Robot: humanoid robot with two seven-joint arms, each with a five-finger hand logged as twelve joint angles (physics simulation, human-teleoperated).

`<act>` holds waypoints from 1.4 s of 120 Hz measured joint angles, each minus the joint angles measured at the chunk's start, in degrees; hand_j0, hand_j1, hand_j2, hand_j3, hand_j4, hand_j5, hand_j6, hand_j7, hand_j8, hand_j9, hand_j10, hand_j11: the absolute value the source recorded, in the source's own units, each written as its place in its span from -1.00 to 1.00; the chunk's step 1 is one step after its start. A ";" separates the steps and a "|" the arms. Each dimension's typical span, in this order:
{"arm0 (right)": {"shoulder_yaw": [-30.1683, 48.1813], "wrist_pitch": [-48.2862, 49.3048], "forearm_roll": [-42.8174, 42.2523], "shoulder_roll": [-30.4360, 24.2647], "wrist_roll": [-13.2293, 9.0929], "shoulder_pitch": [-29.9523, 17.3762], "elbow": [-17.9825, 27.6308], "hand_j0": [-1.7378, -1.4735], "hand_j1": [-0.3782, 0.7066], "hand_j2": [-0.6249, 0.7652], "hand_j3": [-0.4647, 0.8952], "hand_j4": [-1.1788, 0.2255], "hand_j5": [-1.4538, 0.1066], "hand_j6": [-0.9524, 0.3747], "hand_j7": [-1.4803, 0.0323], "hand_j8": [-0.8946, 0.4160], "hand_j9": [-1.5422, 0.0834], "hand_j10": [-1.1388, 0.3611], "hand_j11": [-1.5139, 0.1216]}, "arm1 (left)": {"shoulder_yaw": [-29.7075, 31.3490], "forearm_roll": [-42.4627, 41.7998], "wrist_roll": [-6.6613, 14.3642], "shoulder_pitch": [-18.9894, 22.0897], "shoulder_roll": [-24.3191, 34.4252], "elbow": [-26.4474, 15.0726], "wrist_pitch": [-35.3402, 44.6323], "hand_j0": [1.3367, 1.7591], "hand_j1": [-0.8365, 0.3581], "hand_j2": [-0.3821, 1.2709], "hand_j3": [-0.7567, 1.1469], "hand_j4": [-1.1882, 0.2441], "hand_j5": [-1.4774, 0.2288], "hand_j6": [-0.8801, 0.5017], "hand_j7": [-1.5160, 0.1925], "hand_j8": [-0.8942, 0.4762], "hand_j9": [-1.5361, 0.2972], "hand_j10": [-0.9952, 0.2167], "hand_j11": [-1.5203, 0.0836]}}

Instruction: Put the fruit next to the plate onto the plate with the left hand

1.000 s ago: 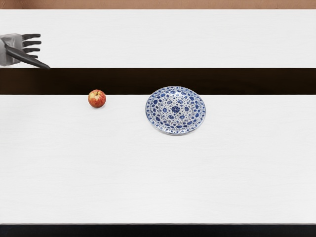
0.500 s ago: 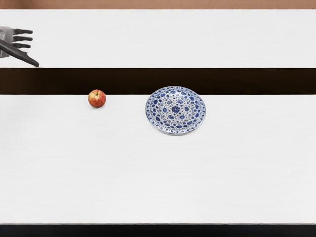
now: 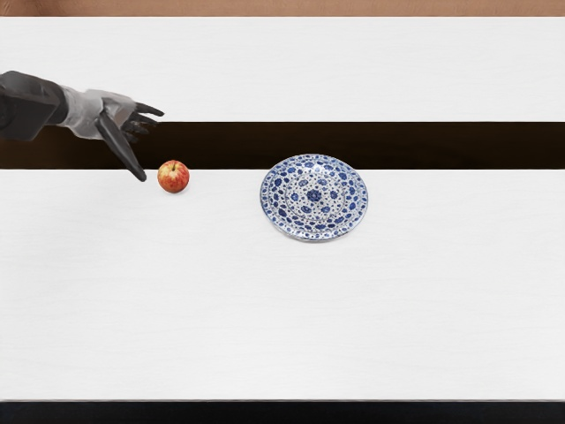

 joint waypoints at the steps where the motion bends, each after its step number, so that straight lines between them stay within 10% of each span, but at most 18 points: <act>1: 0.00 0.00 0.00 0.00 0.00 0.00 0.00 -0.40 -0.95 -0.10 -0.32 0.68 0.86 0.43 0.96 0.36 0.90 0.52 0.85 | 0.17 0.01 -0.03 0.01 -0.38 -0.19 0.72 0.52 0.96 -0.53 -0.20 0.64 0.71 0.25 0.75 0.28 0.66 0.62 0.87; 38: 0.00 0.00 0.00 0.00 0.00 0.00 0.00 -0.40 -0.95 -0.10 -0.32 0.68 0.86 0.43 0.96 0.36 0.90 0.52 0.85 | 1.81 2.81 -0.41 1.82 -7.51 -2.17 21.16 0.52 0.94 -0.53 -0.20 0.63 0.70 0.24 0.74 0.27 0.64 0.60 0.86; 168: 0.00 -0.02 0.00 0.00 0.00 0.00 0.00 -0.40 -0.95 -0.10 -0.32 0.68 0.86 0.43 0.96 0.36 0.90 0.52 0.85 | 2.92 6.39 -0.81 5.66 -13.62 -4.43 32.81 0.52 0.48 -0.48 -0.21 0.31 0.35 -0.09 0.39 -0.06 0.32 0.23 0.49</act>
